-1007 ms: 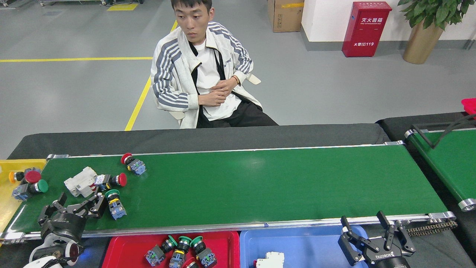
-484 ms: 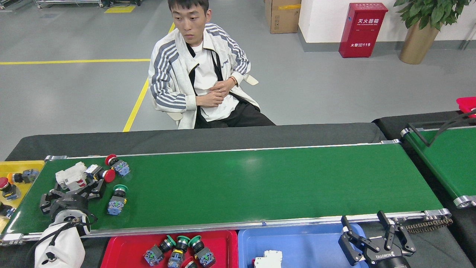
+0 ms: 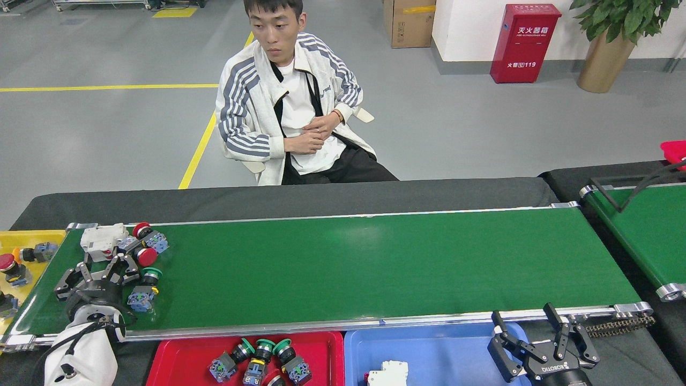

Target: Pick switch part from conveyor to tray

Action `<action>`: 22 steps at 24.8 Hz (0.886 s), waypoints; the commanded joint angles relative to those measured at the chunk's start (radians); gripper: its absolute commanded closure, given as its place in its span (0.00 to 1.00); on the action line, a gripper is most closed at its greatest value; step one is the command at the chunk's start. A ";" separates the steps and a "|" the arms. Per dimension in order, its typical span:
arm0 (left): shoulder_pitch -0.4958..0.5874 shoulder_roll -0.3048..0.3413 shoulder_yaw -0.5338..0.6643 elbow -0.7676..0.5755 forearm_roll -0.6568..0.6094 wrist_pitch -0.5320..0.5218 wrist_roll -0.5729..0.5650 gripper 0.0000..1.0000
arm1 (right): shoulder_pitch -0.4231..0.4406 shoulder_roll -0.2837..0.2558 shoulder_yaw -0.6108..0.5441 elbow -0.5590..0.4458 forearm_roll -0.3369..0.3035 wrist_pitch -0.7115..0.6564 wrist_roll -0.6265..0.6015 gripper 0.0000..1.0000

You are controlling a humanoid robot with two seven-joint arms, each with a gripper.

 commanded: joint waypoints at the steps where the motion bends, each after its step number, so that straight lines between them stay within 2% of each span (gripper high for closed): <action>1: 0.004 0.000 -0.001 -0.085 0.003 -0.047 0.016 0.93 | -0.011 -0.008 -0.006 -0.014 -0.001 -0.003 -0.007 0.00; 5: 0.071 -0.068 -0.004 -0.297 -0.006 -0.181 0.002 0.93 | -0.011 -0.010 -0.006 -0.014 -0.001 -0.003 -0.007 0.00; 7: 0.151 -0.114 -0.052 -0.472 -0.008 -0.253 -0.053 0.93 | -0.011 -0.007 -0.006 -0.014 -0.001 -0.001 -0.007 0.00; 11: 0.350 -0.201 -0.231 -0.795 -0.012 -0.370 -0.116 0.92 | -0.012 -0.010 -0.006 -0.016 -0.003 -0.001 -0.006 0.00; 13: 0.426 -0.210 -0.334 -0.897 -0.011 -0.409 -0.141 0.92 | -0.012 -0.010 -0.007 -0.014 -0.003 0.000 -0.006 0.00; 16: 0.511 -0.218 -0.507 -1.002 -0.023 -0.411 -0.178 0.91 | -0.012 -0.011 -0.030 -0.019 -0.004 0.002 -0.003 0.00; 18: 0.522 -0.226 -0.584 -1.013 -0.057 -0.411 -0.179 0.90 | -0.012 -0.016 -0.056 -0.019 -0.004 0.003 -0.003 0.00; 19: 0.527 -0.233 -0.625 -1.013 -0.089 -0.412 -0.179 0.88 | -0.012 -0.022 -0.072 -0.017 -0.004 0.003 -0.003 0.00; 20: 0.539 -0.236 -0.656 -1.016 -0.106 -0.417 -0.179 0.81 | -0.012 -0.028 -0.084 -0.017 -0.004 0.003 -0.003 0.00; 22: 0.564 -0.245 -0.699 -1.016 -0.117 -0.416 -0.179 0.63 | -0.012 -0.030 -0.096 -0.017 -0.004 0.003 -0.003 0.00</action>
